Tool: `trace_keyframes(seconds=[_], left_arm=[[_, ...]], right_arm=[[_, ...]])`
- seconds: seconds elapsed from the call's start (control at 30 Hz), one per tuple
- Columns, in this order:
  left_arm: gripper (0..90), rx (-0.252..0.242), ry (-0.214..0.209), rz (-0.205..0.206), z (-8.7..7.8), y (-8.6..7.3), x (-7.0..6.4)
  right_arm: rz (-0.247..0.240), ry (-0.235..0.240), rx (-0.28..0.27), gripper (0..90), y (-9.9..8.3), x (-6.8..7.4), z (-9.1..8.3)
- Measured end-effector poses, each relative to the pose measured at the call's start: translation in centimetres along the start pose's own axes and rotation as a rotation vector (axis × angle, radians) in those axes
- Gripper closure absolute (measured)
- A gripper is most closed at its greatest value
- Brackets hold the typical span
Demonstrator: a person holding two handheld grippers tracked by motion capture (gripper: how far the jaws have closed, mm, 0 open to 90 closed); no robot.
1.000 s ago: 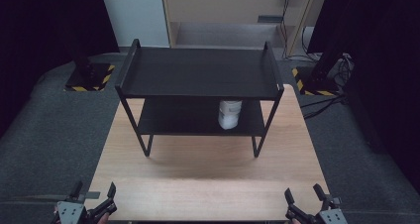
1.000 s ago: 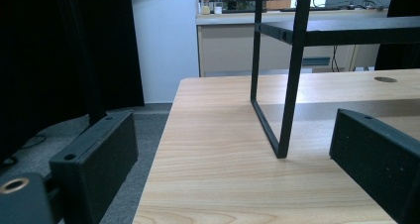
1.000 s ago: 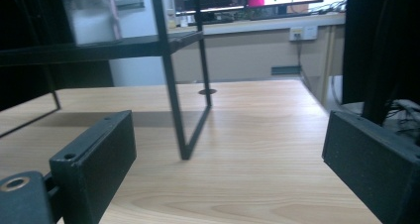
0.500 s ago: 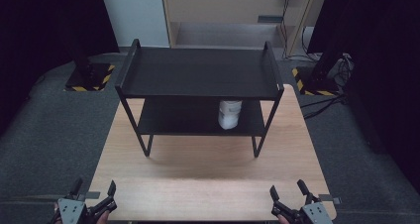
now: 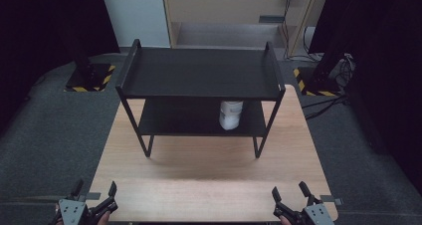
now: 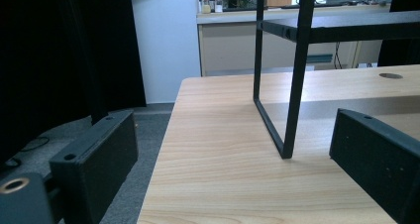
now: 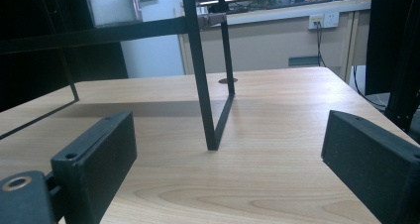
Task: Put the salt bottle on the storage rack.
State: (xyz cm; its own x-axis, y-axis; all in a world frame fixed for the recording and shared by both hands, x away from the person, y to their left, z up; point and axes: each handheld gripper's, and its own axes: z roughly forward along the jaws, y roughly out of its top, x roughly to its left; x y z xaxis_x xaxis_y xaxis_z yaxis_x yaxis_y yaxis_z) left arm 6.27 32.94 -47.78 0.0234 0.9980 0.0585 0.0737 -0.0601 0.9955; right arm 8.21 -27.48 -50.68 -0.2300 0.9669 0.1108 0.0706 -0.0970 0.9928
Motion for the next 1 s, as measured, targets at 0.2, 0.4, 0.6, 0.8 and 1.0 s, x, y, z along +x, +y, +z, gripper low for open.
trace_keyframes(seconds=[0.2,0.4,0.6,0.8,1.0], left_arm=[[3.8,0.004,0.000,0.005,0.18,0.04,0.09],[3.9,0.006,-0.002,0.009,0.26,0.13,0.01],[3.9,0.008,-0.002,0.014,0.33,0.17,0.02],[4.0,0.008,0.000,0.017,0.40,0.20,-0.04],[4.0,0.010,-0.007,0.019,0.45,0.20,-0.12]], right_arm=[[0.002,-0.009,0.007,7.2,-0.14,0.01,0.06],[0.002,-0.008,0.008,7.3,-0.14,-0.05,0.17],[0.001,-0.009,0.010,7.3,-0.20,-0.14,0.23],[0.005,-0.012,0.014,7.4,-0.24,-0.31,0.28],[0.020,-0.006,0.015,7.0,-0.44,-0.52,0.54]])
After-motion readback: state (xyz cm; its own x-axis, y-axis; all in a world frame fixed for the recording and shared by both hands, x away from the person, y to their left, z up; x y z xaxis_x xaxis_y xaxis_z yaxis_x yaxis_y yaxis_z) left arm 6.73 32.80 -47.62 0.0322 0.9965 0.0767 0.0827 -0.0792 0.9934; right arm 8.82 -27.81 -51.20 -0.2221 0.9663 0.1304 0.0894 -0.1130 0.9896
